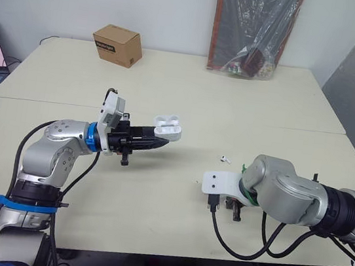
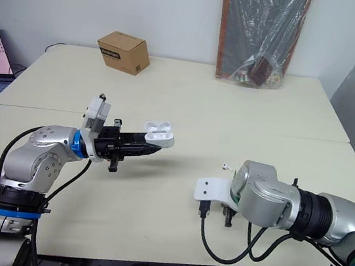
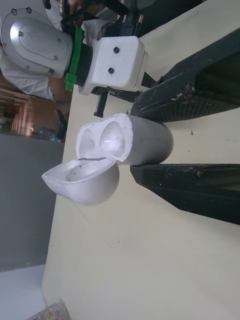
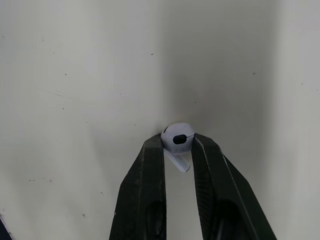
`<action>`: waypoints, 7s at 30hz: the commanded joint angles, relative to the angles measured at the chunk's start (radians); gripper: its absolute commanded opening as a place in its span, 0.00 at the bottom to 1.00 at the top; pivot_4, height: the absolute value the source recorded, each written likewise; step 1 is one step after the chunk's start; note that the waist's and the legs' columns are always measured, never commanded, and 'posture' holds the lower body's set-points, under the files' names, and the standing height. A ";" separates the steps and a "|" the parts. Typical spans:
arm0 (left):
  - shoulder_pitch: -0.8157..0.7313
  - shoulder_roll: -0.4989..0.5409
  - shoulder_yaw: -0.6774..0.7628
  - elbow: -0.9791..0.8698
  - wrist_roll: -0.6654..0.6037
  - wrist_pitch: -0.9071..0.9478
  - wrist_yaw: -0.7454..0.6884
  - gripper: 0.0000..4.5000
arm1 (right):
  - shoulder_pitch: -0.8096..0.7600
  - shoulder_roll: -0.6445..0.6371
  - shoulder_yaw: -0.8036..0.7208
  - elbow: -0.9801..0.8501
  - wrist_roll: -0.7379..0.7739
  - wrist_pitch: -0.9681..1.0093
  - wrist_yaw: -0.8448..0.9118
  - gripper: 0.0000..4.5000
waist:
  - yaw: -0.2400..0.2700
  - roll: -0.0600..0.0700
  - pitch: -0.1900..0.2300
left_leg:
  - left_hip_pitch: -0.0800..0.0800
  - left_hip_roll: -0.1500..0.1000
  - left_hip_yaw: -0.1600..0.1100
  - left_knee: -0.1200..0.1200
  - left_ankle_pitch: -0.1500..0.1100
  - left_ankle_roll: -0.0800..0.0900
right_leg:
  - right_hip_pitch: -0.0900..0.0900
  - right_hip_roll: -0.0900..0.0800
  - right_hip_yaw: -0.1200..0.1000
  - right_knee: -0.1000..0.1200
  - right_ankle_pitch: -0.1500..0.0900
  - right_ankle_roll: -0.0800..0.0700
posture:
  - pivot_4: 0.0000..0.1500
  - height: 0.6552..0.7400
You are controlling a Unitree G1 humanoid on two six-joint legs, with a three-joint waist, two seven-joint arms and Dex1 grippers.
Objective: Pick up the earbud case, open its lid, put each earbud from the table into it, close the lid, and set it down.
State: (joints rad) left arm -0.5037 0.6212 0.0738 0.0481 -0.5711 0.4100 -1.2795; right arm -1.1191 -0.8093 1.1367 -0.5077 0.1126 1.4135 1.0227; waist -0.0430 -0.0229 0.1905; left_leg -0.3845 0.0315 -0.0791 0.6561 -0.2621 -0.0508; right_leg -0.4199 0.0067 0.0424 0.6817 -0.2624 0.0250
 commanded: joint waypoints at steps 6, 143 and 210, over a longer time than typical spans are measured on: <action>-0.073 -0.013 -0.002 0.100 0.010 -0.048 -0.044 0.18 | 0.080 -0.028 -0.245 -0.055 0.062 -0.037 -0.053 0.08 | 0.002 0.000 0.000 | -0.002 0.000 0.000 0.000 0.000 0.000 | -0.001 0.000 0.000 -0.001 0.000 0.000 | 1.00 1.00; -0.185 -0.088 0.083 0.273 -0.017 -0.146 -0.027 0.18 | 0.343 0.555 -1.274 -0.074 0.782 -0.109 -0.633 0.76 | -0.014 0.001 0.000 | -0.005 -0.001 -0.001 -0.009 0.000 0.000 | -0.005 -0.001 -0.001 -0.002 0.003 -0.005 | 1.00 1.00; -0.027 -0.108 0.109 0.138 -0.145 -0.067 -0.176 0.18 | 0.520 -0.052 -0.659 0.283 -0.006 -0.995 0.156 0.09 | -0.011 0.000 0.000 | 0.000 -0.001 0.001 -0.009 0.000 0.000 | -0.001 0.000 0.001 -0.003 0.001 -0.002 | 1.00 1.00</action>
State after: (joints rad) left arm -0.5367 0.5100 0.1646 0.2306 -0.6869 0.3429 -1.4508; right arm -0.6012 -0.8405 0.4749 -0.1952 0.1231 0.4588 1.1328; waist -0.0542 -0.0228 0.1907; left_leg -0.3847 0.0308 -0.0780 0.6474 -0.2620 -0.0509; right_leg -0.4212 0.0066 0.0430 0.6789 -0.2610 0.0226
